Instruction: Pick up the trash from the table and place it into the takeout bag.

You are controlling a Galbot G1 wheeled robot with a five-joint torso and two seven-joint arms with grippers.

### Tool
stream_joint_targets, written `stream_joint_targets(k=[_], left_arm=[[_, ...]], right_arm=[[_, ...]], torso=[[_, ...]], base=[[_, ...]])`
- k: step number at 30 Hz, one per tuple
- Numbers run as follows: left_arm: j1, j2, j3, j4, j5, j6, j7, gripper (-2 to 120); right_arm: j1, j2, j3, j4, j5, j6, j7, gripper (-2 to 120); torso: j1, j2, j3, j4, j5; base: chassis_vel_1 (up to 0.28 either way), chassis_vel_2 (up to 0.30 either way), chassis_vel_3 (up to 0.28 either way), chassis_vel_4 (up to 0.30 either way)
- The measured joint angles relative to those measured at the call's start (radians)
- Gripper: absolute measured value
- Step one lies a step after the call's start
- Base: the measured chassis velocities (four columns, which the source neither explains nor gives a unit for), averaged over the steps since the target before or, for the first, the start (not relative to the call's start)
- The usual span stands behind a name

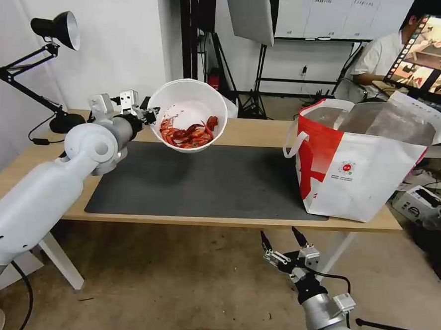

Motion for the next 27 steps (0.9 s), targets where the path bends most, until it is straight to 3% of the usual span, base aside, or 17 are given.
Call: stream_joint_targets(k=[10,17,27], left_arm=[[-0.090,-0.080,0.057,0.024,-0.010,0.002,-0.029,0],[-0.232,-0.230,0.162,0.096,-0.029,0.003,-0.070,0],[-0.384,-0.371,0.227,0.191,-0.037,0.003,-0.115,0]], right_arm=[[0.000,0.000,0.000,0.000,0.000,0.000,0.000,100],[0.000,0.000,0.000,0.000,0.000,0.000,0.000,100],[0.000,0.000,0.000,0.000,0.000,0.000,0.000,100]], torso=[[0.000,0.000,0.000,0.0001,0.0001],[0.000,0.000,0.000,-0.0002,0.0003],[0.000,0.000,0.000,-0.0002,0.0003]], base=[[0.000,0.000,0.000,0.000],[0.000,0.000,0.000,0.000],[0.000,0.000,0.000,0.000]])
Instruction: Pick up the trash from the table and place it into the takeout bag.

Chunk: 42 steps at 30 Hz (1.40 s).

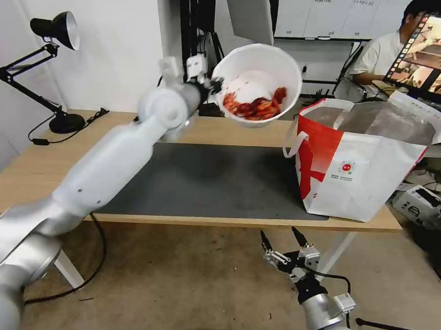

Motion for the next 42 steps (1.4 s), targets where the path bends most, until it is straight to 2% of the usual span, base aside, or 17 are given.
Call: stream_joint_targets(k=[3,6,7,10,11,14,15,18,21,30,38,42], left_arm=[[-0.029,-0.040,0.007,0.033,0.000,0.000,-0.007,0],[-0.067,-0.128,0.025,0.103,0.017,0.000,-0.011,0],[-0.067,-0.128,0.025,0.103,0.017,0.000,-0.011,0],[-0.088,-0.203,0.047,0.166,0.046,-0.001,-0.011,0],[-0.088,-0.203,0.047,0.166,0.046,-0.001,-0.011,0],[-0.103,-0.297,0.061,0.237,0.087,-0.020,-0.014,0],[-0.103,-0.297,0.061,0.237,0.087,-0.020,-0.014,0],[-0.118,-0.368,0.066,0.298,0.112,-0.051,-0.033,0],[-0.126,-0.401,0.071,0.328,0.125,-0.067,-0.049,0],[-0.121,-0.411,0.150,0.368,0.179,-0.107,-0.055,0],[-0.103,-0.408,0.171,0.364,0.214,-0.113,-0.055,0],[-0.102,-0.407,0.176,0.357,0.240,-0.134,-0.019,0]], right_arm=[[0.000,0.000,0.000,0.000,0.000,0.000,0.000,100],[0.000,0.000,0.000,0.000,0.000,0.000,0.000,100],[0.000,0.000,0.000,0.000,0.000,0.000,0.000,100],[0.000,0.000,0.000,0.000,0.000,0.000,0.000,100],[0.000,0.000,0.000,0.000,0.000,0.000,0.000,100],[0.000,0.000,0.000,0.000,0.000,0.000,0.000,100],[0.000,0.000,0.000,0.000,0.000,0.000,0.000,100],[0.000,0.000,0.000,0.000,0.000,0.000,0.000,100],[0.000,0.000,0.000,0.000,0.000,0.000,0.000,100],[0.000,0.000,0.000,0.000,0.000,0.000,0.000,100],[0.000,0.000,0.000,0.000,0.000,0.000,0.000,100],[0.000,0.000,0.000,0.000,0.000,0.000,0.000,100]], torso=[[0.000,0.000,0.000,0.0002,-0.0001],[0.000,0.000,0.000,0.0001,0.0000],[0.000,0.000,0.000,0.0001,0.0000],[0.000,0.000,0.000,0.0000,0.0000],[0.000,0.000,0.000,0.0000,0.0000],[0.000,0.000,0.000,0.0000,0.0000],[0.000,0.000,0.000,0.0000,0.0000],[0.000,0.000,0.000,-0.0001,0.0000],[0.000,0.000,0.000,0.0000,-0.0001],[0.000,0.000,0.000,0.0002,-0.0002],[0.000,0.000,0.000,0.0002,-0.0003],[0.000,0.000,0.000,0.0002,-0.0003]], base=[[0.000,0.000,0.000,0.000],[0.000,0.000,0.000,0.000],[0.000,0.000,0.000,0.000],[0.000,0.000,0.000,0.000],[0.000,0.000,0.000,0.000],[0.000,0.000,0.000,0.000],[0.000,0.000,0.000,0.000],[0.000,0.000,0.000,0.000],[0.000,0.000,0.000,0.000],[0.000,0.000,0.000,0.000],[0.000,0.000,0.000,0.000],[0.000,0.000,0.000,0.000]])
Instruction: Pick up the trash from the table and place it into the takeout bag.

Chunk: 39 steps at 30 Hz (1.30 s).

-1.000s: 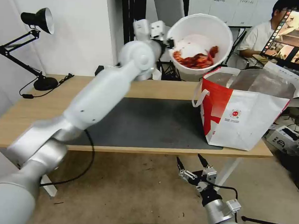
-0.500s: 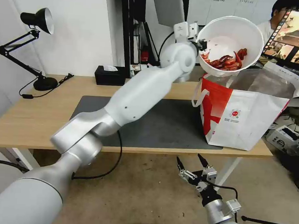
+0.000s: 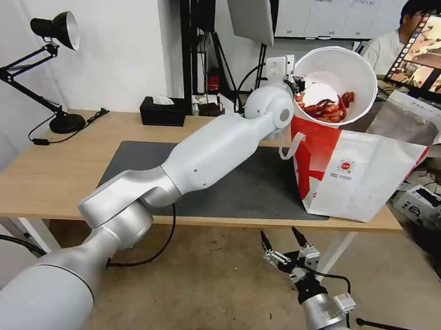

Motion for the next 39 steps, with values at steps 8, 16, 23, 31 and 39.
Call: stream_joint_targets(k=[8,16,23,31,39], left_arm=[[-0.007,0.000,0.047,-0.017,0.052,-0.074,0.066,0],[-0.015,0.000,0.077,0.003,0.078,-0.106,0.018,0],[-0.011,0.001,0.087,0.007,0.136,-0.124,0.016,0],[-0.001,0.001,0.115,-0.004,0.215,-0.129,0.048,0],[-0.003,0.002,0.144,-0.009,0.266,-0.129,0.121,0]], right_arm=[[0.000,0.000,0.000,0.000,0.000,0.000,0.000,100],[0.000,0.000,0.000,0.000,0.000,0.000,0.000,100],[0.000,0.000,0.000,0.000,0.000,0.000,0.000,100],[0.000,0.000,0.000,0.000,0.000,0.000,0.000,100],[0.000,0.000,0.000,0.000,0.000,0.000,0.000,100]], torso=[[0.000,0.000,0.000,-0.0002,0.0000],[0.000,0.000,0.000,-0.0001,0.0000],[0.000,0.000,0.000,-0.0001,0.0000],[0.000,0.000,0.000,-0.0001,0.0000],[0.000,0.000,0.000,-0.0001,0.0000]], base=[[0.000,0.000,0.000,0.000],[0.000,0.000,0.000,0.000],[0.000,0.000,0.000,0.000],[0.000,0.000,0.000,0.000],[0.000,0.000,0.000,0.000]])
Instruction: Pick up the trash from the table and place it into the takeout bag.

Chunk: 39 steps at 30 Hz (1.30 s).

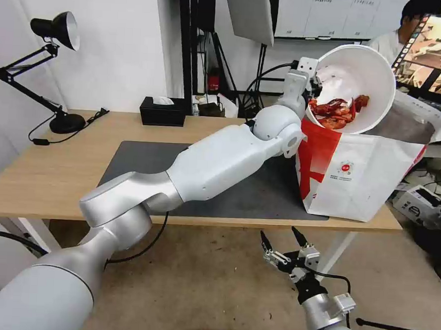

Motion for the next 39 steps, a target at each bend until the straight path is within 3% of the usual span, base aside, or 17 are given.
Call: stream_joint_targets(k=[14,27,34,39], left_arm=[[-0.014,0.001,0.019,-0.012,-0.002,-0.005,0.112,0],[-0.020,0.002,0.052,0.000,-0.010,0.037,0.161,0],[-0.023,0.002,0.087,0.026,-0.007,0.042,0.230,0],[-0.023,0.002,0.094,0.035,-0.007,0.047,0.246,0]], right_arm=[[0.000,0.000,0.000,0.000,0.000,0.000,0.000,100],[0.000,0.000,0.000,0.000,0.000,0.000,0.000,100],[0.000,0.000,0.000,0.000,0.000,0.000,0.000,100],[0.000,0.000,0.000,0.000,0.000,0.000,0.000,100]], torso=[[0.000,0.000,0.000,0.0000,0.0000],[0.000,0.000,0.000,0.0000,0.0000],[0.000,0.000,0.000,0.0000,0.0000],[0.000,0.000,0.000,0.0000,0.0000]], base=[[0.000,0.000,0.000,0.000],[0.000,0.000,0.000,0.000],[0.000,0.000,0.000,0.000],[0.000,0.000,0.000,0.000]])
